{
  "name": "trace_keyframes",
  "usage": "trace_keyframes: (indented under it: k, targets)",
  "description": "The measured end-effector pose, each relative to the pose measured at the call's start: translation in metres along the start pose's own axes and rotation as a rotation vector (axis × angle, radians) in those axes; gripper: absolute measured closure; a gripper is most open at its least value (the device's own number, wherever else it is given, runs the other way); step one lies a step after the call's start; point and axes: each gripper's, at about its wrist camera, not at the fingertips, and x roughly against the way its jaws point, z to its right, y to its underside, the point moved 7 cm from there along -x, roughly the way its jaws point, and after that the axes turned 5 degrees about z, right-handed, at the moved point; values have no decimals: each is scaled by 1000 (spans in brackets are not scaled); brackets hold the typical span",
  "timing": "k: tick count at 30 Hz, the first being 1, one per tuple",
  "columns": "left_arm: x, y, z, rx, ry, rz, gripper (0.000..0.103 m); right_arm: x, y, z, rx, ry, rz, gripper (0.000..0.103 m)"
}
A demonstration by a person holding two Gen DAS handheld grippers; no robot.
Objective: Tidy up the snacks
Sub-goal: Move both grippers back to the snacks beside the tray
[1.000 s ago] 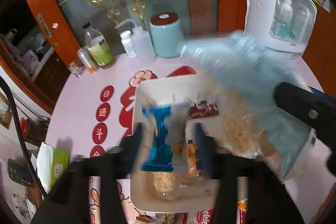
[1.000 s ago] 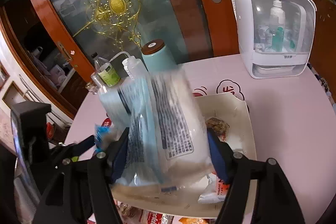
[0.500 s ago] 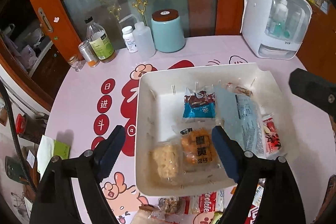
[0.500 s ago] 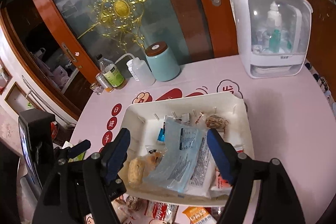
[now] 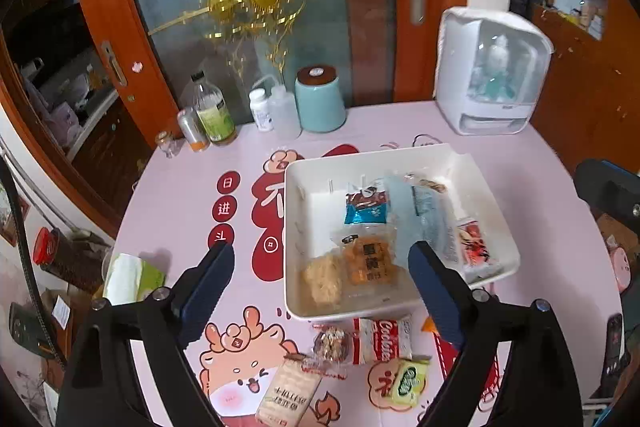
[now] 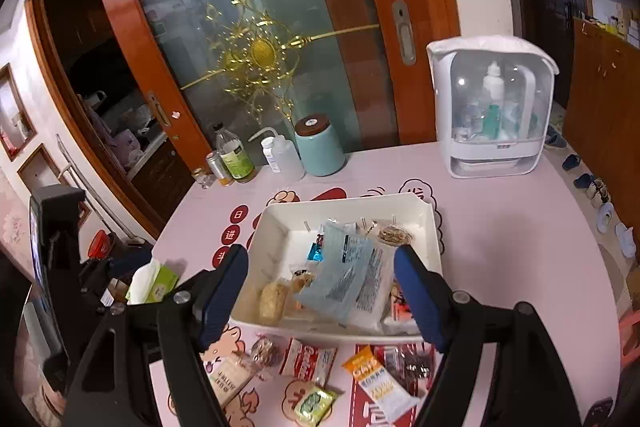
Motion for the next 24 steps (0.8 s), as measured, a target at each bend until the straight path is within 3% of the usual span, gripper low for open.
trace_keyframes:
  k: [11, 19, 24]
  targets:
    - [71, 29, 25, -81, 79, 87, 11, 61, 29, -6, 86, -12, 52, 27]
    - [69, 68, 56, -117, 171, 73, 10, 58, 76, 6, 152, -7, 16, 27]
    - [52, 100, 70, -103, 221, 68, 10, 49, 109, 21, 215, 42, 44, 27]
